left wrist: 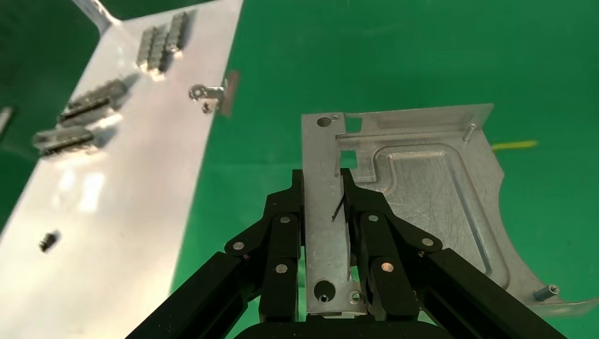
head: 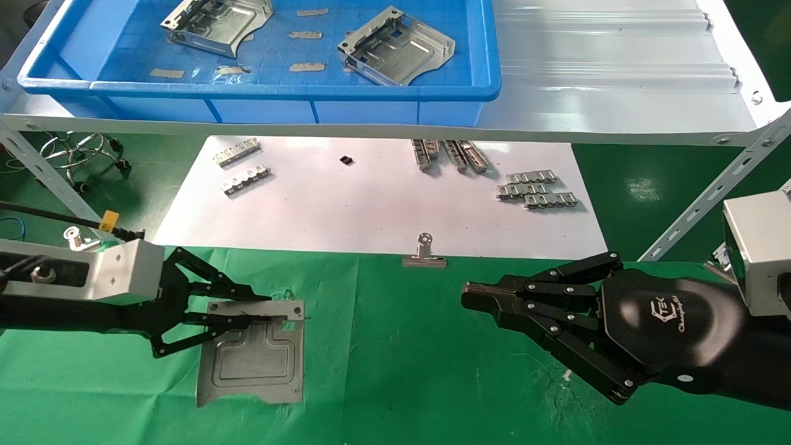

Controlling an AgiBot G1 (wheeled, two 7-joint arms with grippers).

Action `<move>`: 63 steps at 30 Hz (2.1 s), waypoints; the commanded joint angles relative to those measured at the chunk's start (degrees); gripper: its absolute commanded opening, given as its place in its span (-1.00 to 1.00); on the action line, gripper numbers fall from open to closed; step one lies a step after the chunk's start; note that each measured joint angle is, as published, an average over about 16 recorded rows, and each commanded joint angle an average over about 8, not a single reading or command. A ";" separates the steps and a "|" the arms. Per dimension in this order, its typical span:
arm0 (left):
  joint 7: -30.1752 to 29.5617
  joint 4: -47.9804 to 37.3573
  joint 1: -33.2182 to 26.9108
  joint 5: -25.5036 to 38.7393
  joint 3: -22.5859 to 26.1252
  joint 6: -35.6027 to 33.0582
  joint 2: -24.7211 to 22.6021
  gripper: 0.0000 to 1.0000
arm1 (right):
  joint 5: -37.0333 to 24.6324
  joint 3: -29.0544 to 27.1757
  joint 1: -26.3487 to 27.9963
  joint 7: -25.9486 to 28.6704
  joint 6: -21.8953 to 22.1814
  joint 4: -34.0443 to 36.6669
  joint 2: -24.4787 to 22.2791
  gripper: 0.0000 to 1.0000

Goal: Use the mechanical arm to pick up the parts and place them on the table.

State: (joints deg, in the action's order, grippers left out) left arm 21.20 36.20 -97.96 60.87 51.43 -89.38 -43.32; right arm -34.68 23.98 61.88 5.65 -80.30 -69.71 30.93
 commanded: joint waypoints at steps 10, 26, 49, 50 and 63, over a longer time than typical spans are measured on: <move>6.93 -5.35 1.56 4.07 2.57 2.70 -2.57 -1.00 | 0.00 0.00 0.00 0.00 0.00 0.00 0.00 -1.00; 13.59 -9.31 4.47 6.82 3.45 9.81 -6.24 -0.64 | 0.00 0.00 0.00 0.00 0.00 0.00 0.00 -1.00; 16.47 -12.13 4.19 4.96 2.37 7.64 -6.33 1.00 | 0.00 0.00 0.00 0.00 0.00 0.00 0.00 -1.00; 15.59 -12.12 4.01 4.57 2.30 6.53 -6.09 1.00 | 0.00 0.00 0.00 0.00 0.00 0.00 0.00 -1.00; 4.72 -7.63 6.00 -0.08 -1.54 -0.04 -3.50 1.00 | 0.01 -0.01 -0.02 0.00 0.02 0.01 -0.01 1.00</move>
State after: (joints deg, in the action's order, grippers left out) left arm 26.53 29.22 -91.68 60.64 49.73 -89.44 -46.59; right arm -34.67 23.97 61.87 5.64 -80.29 -69.70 30.93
